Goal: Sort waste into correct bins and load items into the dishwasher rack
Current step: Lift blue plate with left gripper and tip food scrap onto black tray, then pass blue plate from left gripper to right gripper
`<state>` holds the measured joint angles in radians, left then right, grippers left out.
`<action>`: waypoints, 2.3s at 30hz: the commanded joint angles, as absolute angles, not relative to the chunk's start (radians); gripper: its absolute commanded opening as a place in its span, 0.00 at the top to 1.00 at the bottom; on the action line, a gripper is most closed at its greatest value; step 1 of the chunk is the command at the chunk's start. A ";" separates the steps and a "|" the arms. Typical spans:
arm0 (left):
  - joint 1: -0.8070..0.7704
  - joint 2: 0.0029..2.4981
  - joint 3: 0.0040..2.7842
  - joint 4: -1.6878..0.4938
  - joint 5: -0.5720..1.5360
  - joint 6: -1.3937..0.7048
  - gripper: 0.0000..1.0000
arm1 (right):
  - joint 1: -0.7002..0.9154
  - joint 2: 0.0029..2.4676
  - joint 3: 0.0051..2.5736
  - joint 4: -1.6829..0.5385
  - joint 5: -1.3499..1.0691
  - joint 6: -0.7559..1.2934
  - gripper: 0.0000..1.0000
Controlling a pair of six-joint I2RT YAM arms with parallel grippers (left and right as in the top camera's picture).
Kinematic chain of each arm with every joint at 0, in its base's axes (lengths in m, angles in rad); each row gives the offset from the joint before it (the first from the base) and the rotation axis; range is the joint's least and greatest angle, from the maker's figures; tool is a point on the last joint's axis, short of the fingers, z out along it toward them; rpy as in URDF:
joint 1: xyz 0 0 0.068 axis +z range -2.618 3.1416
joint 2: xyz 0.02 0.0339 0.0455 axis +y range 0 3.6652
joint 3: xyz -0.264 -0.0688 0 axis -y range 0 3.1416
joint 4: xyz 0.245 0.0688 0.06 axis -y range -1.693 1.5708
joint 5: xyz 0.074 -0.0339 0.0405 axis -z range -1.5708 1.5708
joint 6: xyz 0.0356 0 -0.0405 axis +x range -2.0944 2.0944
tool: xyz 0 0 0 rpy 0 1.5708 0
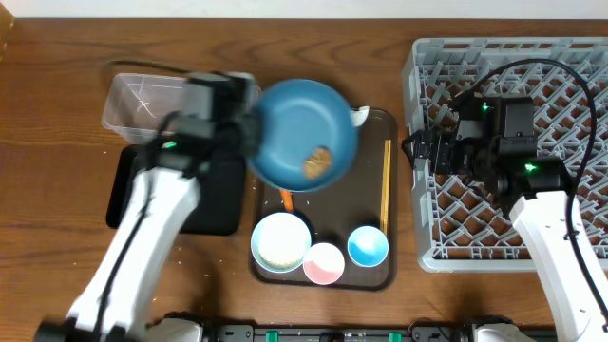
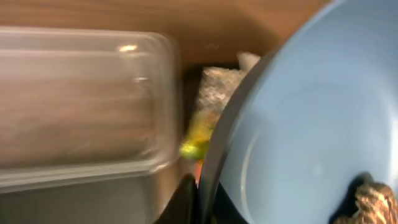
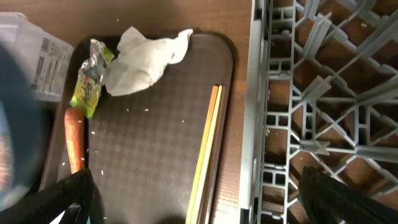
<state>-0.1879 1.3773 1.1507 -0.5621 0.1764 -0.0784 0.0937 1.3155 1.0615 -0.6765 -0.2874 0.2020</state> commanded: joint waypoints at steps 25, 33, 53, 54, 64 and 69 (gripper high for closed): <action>-0.143 1.348 1.167 -1.150 -0.883 -0.424 0.94 | 0.086 1.316 1.082 -0.516 -0.288 0.251 0.01; -0.211 1.499 1.168 -1.214 -1.021 -0.397 0.94 | 0.085 1.316 1.082 -0.516 -0.288 0.251 0.01; -0.430 1.500 1.168 -1.239 -1.338 -0.342 0.94 | 0.086 1.316 1.082 -0.516 -0.289 0.258 0.01; -0.439 1.500 1.168 -1.243 -1.365 -0.341 0.94 | 0.086 1.316 1.082 -0.516 -0.289 0.258 0.01; -0.527 1.497 1.168 -1.221 -1.388 -0.353 0.94 | 0.086 1.316 1.082 -0.516 -0.315 0.256 0.01; -0.558 1.442 1.210 -1.194 -1.228 -0.352 0.94 | 0.091 1.316 1.082 -0.516 -0.428 0.183 0.03</action>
<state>-0.5388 1.4986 1.1572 -1.1995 -1.3159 -0.3401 0.0937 1.3155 1.0634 -0.5152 -0.3424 0.2310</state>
